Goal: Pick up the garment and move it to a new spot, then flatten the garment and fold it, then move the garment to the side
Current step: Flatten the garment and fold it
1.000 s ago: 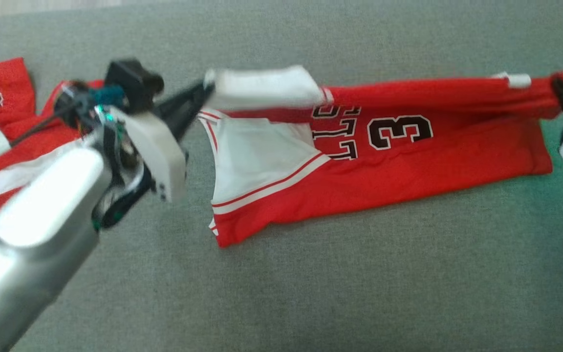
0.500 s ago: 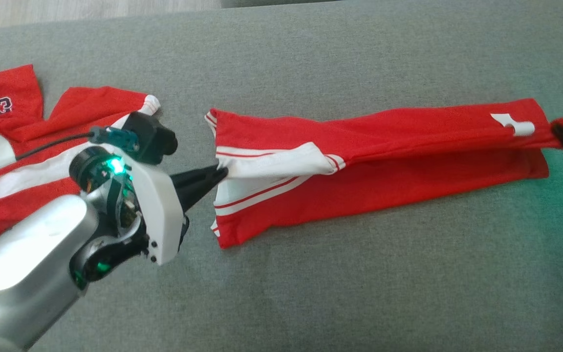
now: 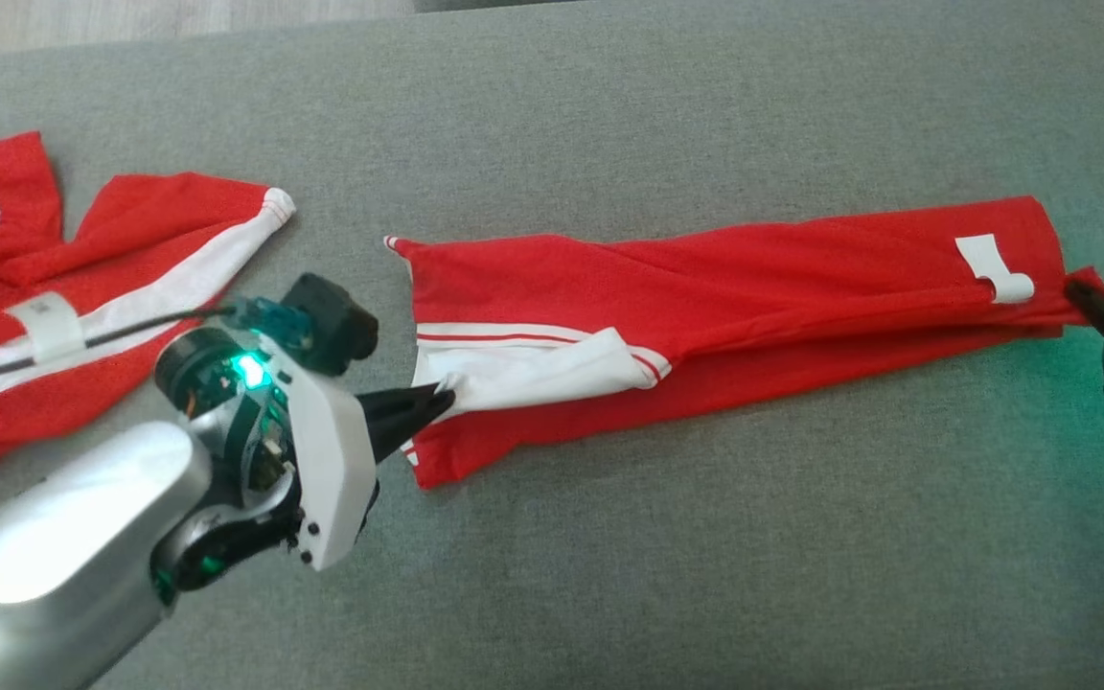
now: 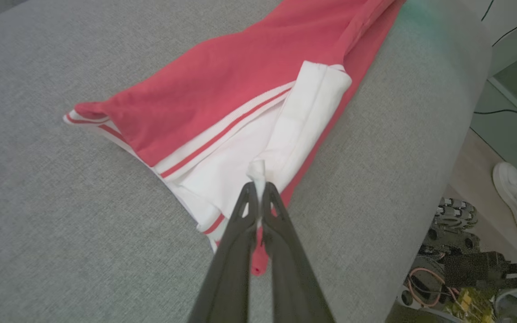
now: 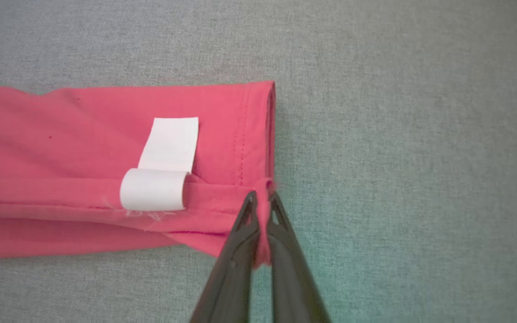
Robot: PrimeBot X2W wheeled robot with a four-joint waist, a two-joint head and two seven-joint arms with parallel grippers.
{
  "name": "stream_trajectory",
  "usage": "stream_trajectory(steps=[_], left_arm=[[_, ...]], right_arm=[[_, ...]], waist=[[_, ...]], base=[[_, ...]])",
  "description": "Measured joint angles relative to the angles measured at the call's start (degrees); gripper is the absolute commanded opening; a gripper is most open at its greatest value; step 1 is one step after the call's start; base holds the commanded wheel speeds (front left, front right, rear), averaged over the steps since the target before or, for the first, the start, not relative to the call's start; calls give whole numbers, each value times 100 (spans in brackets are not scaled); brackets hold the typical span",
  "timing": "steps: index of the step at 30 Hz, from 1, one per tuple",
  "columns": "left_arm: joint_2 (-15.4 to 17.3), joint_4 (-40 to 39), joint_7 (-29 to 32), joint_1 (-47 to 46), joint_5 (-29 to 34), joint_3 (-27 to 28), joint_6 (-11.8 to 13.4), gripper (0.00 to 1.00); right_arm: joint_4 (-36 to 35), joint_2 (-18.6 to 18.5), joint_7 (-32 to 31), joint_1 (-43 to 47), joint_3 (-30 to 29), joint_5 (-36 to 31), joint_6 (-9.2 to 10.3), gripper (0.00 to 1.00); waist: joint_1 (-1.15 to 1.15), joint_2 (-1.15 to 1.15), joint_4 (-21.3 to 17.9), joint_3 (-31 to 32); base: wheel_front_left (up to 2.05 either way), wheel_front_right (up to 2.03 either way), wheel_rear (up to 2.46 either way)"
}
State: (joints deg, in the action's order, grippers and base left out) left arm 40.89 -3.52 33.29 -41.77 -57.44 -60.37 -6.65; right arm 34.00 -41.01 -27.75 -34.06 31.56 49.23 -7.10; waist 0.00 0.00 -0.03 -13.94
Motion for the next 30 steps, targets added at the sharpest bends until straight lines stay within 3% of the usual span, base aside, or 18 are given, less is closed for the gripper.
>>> stream_trajectory(steps=[1, 2, 3, 4, 5, 10, 15, 19, 27, 30], left_arm=[[0, 15, -1, 0, 48, -37, 0, 0], [-2, 36, -4, 2, 83, -75, 0, 0], [-3, 68, -13, 7, 107, -86, 0, 0], [-12, 101, -81, 10, 119, -83, 12, 82], [-22, 135, -147, 10, 164, -80, 29, 100], [-115, 298, -543, 96, 309, 15, 259, 100], [-444, 523, -1502, 133, 422, 549, 783, 100], [-781, 743, -2535, 159, 548, 1109, 1302, 100], [-1332, 1225, -4347, 672, 600, 1834, 1941, 100], [-1475, 1452, -4626, 926, 709, 1991, 2104, 100]], right_arm=[[8, 5, -48, 8, -21, 69, 0, 0], [23, 14, -92, 15, -49, 123, 0, 35], [29, 24, -111, 21, -66, 144, 0, 100], [41, 44, -160, 34, -104, 175, 0, 100], [44, 54, -178, 54, -129, 189, 0, 100], [46, 104, -57, 69, -482, 222, 0, 100], [-33, 322, 474, 66, -980, 324, 0, 100], [-339, 531, 1209, 66, -1305, 237, 0, 100], [-983, 1343, 2913, 304, -2129, -481, 0, 100], [-1199, 1633, 3364, 652, -2297, -909, 0, 100]], waist=[[0, 0, -7, -5], [0, 0, -15, -6], [0, 0, -24, -5], [0, 0, -34, -1], [0, 0, -43, 6], [0, 0, -96, 77], [0, 0, -136, 180], [0, 0, -163, 259], [0, 0, -160, 355], [0, 0, -139, 388]], base=[[0, 0, 0], [0, 0, 0], [0, 0, 0], [0, 0, 0], [0, 0, 0], [0, 0, 0], [0, 0, 0], [0, 0, 0], [0, 0, 0], [0, 0, 0]])
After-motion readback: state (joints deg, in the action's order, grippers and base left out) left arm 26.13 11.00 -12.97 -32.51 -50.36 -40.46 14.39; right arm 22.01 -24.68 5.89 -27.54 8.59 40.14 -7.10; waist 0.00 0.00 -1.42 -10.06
